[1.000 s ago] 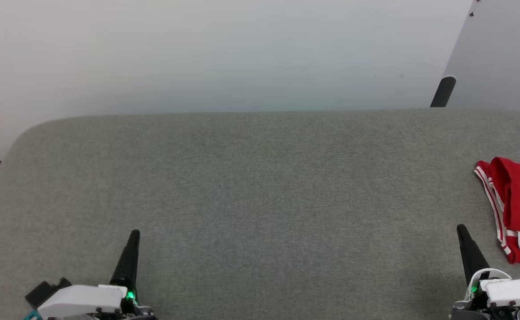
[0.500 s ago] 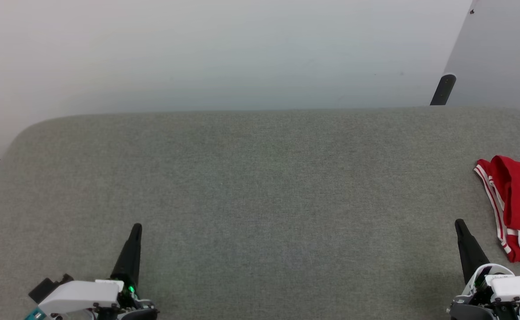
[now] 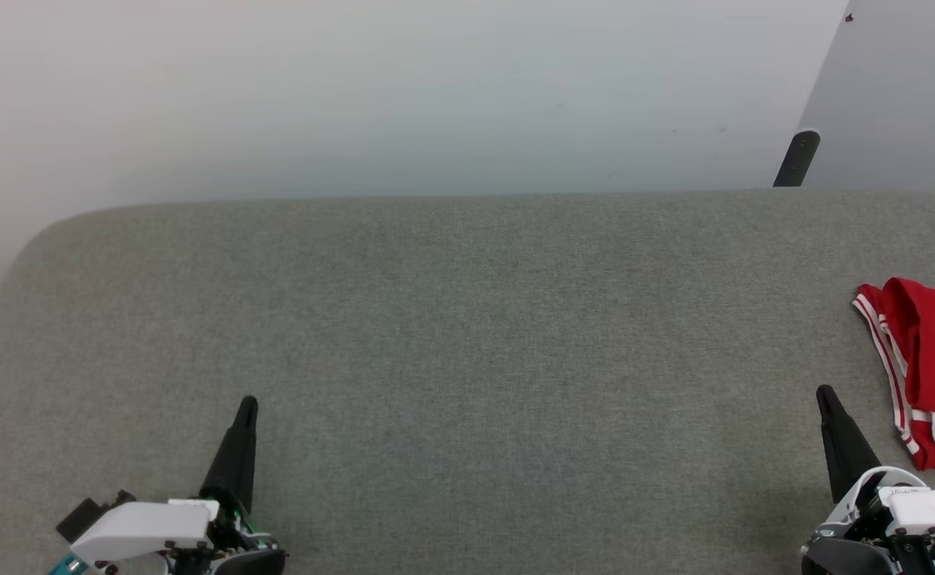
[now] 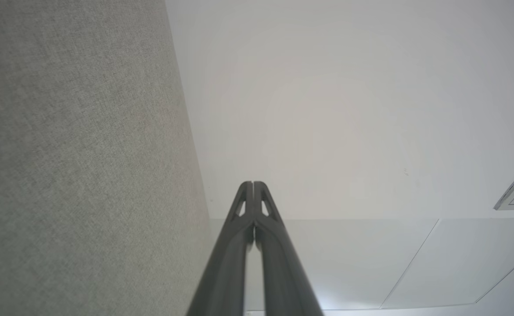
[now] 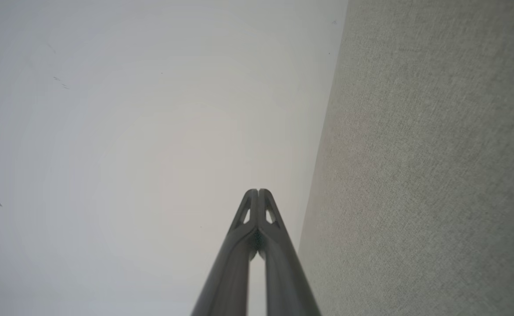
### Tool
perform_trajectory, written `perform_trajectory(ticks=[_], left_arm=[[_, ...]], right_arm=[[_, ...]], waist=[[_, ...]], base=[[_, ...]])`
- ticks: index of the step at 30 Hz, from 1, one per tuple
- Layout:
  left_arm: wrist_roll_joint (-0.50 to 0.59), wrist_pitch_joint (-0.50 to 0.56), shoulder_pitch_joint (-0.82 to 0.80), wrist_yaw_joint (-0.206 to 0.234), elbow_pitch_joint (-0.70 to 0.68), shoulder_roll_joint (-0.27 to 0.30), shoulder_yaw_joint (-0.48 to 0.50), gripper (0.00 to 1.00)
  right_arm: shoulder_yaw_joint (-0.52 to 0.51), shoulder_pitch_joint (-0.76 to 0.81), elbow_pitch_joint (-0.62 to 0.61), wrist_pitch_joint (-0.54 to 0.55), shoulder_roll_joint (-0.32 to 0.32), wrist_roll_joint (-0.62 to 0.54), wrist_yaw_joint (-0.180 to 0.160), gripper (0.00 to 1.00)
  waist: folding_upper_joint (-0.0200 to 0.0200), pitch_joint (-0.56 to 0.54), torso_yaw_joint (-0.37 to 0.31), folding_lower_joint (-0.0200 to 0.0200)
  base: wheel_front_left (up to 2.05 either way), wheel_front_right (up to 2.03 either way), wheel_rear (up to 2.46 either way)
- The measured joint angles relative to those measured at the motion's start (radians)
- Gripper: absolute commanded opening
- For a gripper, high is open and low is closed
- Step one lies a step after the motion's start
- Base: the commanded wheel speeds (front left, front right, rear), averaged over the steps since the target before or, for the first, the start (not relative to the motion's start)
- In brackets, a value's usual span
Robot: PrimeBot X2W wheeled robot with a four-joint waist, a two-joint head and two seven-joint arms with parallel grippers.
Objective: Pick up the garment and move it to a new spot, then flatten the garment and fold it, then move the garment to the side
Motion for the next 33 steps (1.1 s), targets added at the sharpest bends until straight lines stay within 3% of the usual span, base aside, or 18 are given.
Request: perform_trajectory(ticks=[33], left_arm=[[0.0, 0.0, 0.0, 0.0, 0.0, 0.0, 0.0, 0.0]], right_arm=[[0.0, 0.0, 0.001, 0.0, 0.0, 0.0, 0.0, 0.0]], waist=[[0.0, 0.0, 0.0, 0.0]], base=[[0.0, 0.0, 0.0]])
